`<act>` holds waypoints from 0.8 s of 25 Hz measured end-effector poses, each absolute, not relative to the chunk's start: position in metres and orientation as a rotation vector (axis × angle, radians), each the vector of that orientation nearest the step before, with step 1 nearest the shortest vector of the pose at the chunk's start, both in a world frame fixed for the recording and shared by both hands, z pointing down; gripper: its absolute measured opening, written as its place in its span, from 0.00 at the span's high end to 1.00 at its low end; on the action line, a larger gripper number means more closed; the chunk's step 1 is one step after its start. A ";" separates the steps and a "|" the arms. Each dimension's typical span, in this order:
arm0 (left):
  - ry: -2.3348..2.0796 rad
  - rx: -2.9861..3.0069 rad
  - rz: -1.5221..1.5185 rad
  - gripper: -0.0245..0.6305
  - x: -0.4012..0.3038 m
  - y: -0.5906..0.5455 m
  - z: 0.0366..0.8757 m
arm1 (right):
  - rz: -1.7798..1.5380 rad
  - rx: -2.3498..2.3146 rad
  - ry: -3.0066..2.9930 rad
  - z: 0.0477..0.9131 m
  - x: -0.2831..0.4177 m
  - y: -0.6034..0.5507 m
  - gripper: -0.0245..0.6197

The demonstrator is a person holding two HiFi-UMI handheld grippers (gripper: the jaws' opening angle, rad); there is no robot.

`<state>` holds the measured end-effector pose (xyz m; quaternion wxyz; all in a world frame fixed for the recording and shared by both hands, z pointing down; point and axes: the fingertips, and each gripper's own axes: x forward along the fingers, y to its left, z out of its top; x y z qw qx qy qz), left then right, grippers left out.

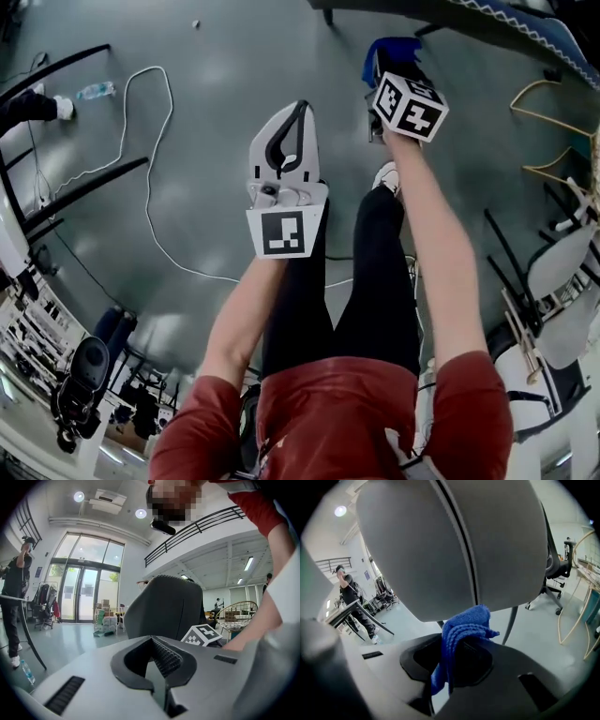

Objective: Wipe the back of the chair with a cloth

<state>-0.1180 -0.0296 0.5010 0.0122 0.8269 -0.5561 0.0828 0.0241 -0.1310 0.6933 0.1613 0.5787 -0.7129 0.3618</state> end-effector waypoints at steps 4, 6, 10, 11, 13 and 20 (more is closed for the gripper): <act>-1.749 2.534 0.265 0.94 -0.131 -0.035 0.525 | 0.967 1.613 -2.030 0.721 0.019 -0.157 0.86; -1.769 2.525 0.272 0.94 -0.135 -0.038 0.531 | 1.037 1.640 -2.002 0.733 0.019 -0.166 0.86; -1.786 2.463 0.267 0.94 -0.139 -0.039 0.536 | 1.091 1.698 -1.966 0.742 0.028 -0.188 0.86; -1.788 2.456 0.263 0.94 -0.139 -0.039 0.536 | 1.080 1.696 -1.972 0.742 0.028 -0.193 0.86; -1.792 2.455 0.262 0.94 -0.138 -0.039 0.536 | 1.065 1.688 -1.988 0.742 0.027 -0.203 0.86; -1.782 2.445 0.273 0.94 -0.136 -0.037 0.534 | 0.972 1.640 -1.968 0.740 0.020 -0.212 0.86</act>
